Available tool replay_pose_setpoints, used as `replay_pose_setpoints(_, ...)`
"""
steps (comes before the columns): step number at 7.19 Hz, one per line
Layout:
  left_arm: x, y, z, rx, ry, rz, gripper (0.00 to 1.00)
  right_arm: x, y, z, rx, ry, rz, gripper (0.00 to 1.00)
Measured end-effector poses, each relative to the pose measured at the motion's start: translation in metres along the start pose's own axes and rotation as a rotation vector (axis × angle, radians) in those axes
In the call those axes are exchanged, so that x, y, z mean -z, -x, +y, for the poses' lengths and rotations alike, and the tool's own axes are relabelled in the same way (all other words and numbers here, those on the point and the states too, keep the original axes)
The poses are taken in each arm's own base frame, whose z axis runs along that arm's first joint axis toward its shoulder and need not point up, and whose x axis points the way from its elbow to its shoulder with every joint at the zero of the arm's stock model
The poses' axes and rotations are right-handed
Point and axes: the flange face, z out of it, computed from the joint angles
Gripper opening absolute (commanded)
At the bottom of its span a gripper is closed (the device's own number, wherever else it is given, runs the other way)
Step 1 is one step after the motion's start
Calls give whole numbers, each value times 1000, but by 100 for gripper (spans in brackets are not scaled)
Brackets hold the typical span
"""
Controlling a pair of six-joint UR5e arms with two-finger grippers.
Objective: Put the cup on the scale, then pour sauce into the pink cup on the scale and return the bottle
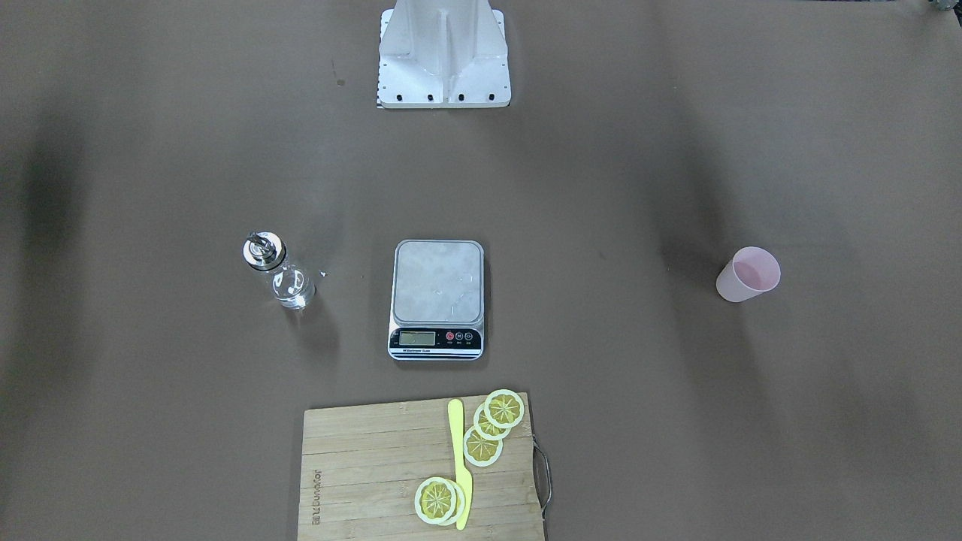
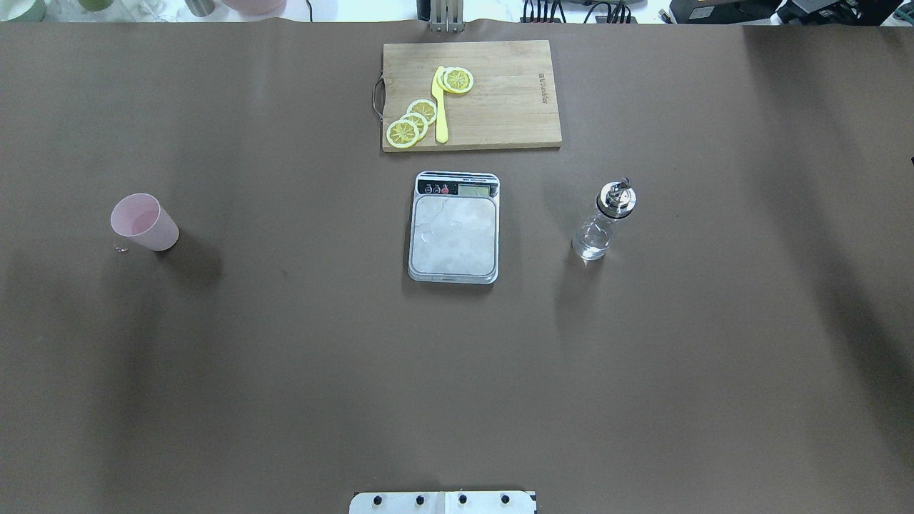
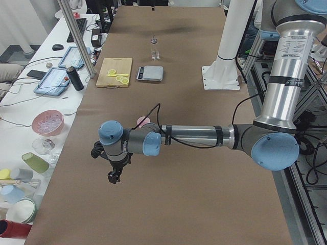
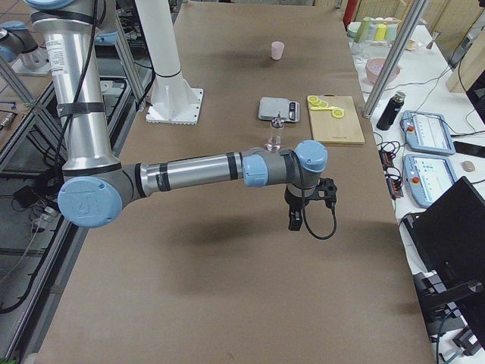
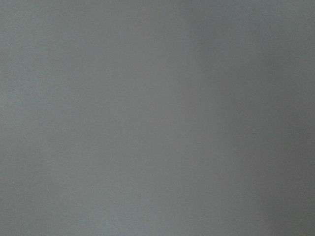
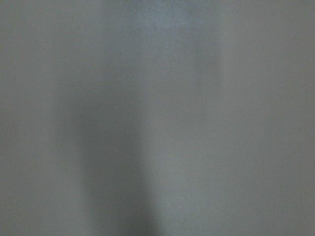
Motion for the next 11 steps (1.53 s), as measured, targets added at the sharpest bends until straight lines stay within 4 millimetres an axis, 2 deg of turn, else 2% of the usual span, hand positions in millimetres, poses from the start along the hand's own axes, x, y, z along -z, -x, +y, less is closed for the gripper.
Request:
replay_pose_setpoints(2, 5, -6, 1, -15, -12, -7, 100, 0, 0, 0, 1, 0, 1, 100)
replay_pose_setpoints(4, 11, -24, -17, 38, -26, -4, 100, -1, -1, 0, -6, 2, 3, 100)
replay_pose_setpoints(5, 10, -51, -34, 78, -27, 4, 100, -2, -1, 0, -10, 5, 3, 100)
replay_pose_setpoints(8, 2, -169, -85, 148, -29, 51, 100, -11, -8, -4, -29, 20, 5, 100)
replay_pose_setpoints(10, -5, -244, -102, 202, -18, 91, 100, -10, -6, -8, -25, 16, 3, 100)
replay_pose_setpoints(11, -8, -272, -106, 224, -11, 107, 100, -6, -1, -13, -17, 7, 0, 100)
